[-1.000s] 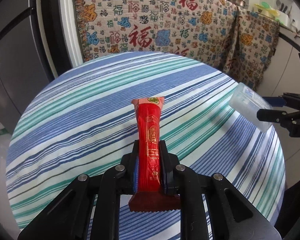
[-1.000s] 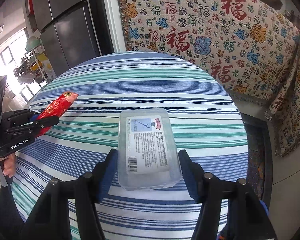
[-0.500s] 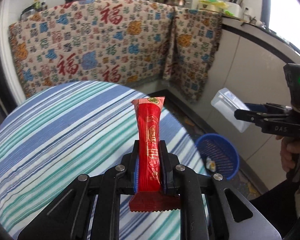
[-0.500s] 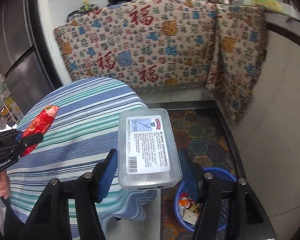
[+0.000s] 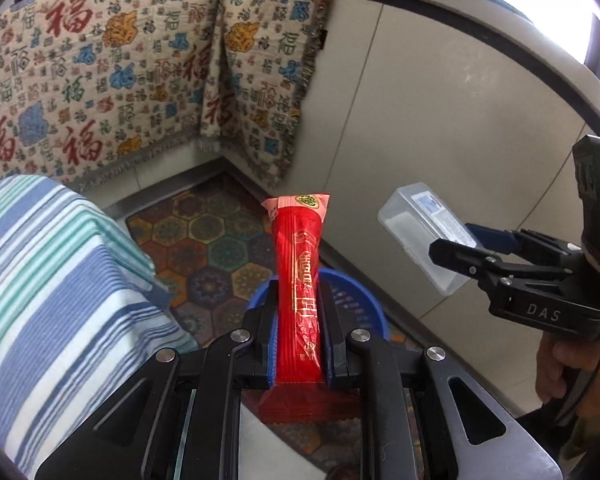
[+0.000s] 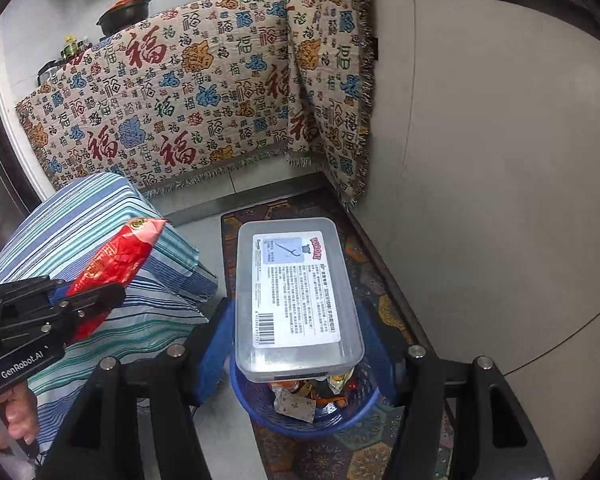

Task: Collect trash
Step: 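Carry both items over the blue basket and open both tools to drop them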

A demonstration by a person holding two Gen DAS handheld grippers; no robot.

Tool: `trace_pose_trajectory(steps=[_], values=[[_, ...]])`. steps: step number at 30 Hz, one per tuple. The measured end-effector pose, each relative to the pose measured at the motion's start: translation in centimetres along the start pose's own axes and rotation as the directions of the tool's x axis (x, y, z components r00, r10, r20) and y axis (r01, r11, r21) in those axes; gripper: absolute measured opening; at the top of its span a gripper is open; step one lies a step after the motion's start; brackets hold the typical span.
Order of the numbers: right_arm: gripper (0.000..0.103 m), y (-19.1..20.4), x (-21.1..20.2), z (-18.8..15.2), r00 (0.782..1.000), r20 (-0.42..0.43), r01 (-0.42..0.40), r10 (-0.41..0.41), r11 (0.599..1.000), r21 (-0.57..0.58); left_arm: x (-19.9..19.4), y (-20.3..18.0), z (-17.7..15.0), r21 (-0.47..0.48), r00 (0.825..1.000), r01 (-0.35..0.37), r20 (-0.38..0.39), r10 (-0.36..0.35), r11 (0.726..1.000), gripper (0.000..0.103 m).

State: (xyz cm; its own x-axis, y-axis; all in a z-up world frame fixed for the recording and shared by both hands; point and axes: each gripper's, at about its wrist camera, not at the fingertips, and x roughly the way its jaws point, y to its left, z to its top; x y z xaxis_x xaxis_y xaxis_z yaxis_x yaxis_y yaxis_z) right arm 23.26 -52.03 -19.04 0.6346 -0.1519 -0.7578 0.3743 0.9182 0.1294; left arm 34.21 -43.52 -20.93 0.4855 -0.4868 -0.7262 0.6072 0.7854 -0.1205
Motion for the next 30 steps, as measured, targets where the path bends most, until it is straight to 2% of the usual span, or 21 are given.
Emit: trace_pose_trajectory(steps=[5,10,24,26,28,30], values=[[0.062,-2.8,1.0,-0.5,1.000,-0.023,0.013,-0.012,0.999,0.040,2.9,-1.5,0.1,-0.009,0.999,0.013,-0.029,-0.014,1.000,0.016],[0.062,-5.0,2.6,-1.2,0.998,-0.068,-0.002,0.008,0.996,0.092,5.1,-2.1,0.2,-0.007,0.998,0.015,-0.058,-0.016,1.000,0.016],[0.063,-5.9,6.6,-1.9,0.988,-0.138,-0.054,0.073,0.989,0.137,10.0,-1.7,-0.3,-0.015,0.992,0.035,-0.119,-0.037,0.999,0.017],[0.064,-6.2,7.2,-2.0,0.987,-0.137,-0.062,0.085,0.985,0.161,10.8,-1.6,-0.2,-0.020,0.992,0.037,-0.116,-0.039,0.999,0.028],[0.067,-6.4,7.8,-2.0,0.985,-0.146,-0.060,0.087,0.982,0.180,11.4,-1.3,-0.2,-0.032,0.993,0.043,-0.108,-0.046,0.999,0.052],[0.067,-6.7,8.0,-1.9,0.986,-0.150,-0.047,0.077,0.981,0.190,11.8,-1.2,-0.1,-0.039,0.993,0.047,-0.106,-0.051,0.998,0.055]])
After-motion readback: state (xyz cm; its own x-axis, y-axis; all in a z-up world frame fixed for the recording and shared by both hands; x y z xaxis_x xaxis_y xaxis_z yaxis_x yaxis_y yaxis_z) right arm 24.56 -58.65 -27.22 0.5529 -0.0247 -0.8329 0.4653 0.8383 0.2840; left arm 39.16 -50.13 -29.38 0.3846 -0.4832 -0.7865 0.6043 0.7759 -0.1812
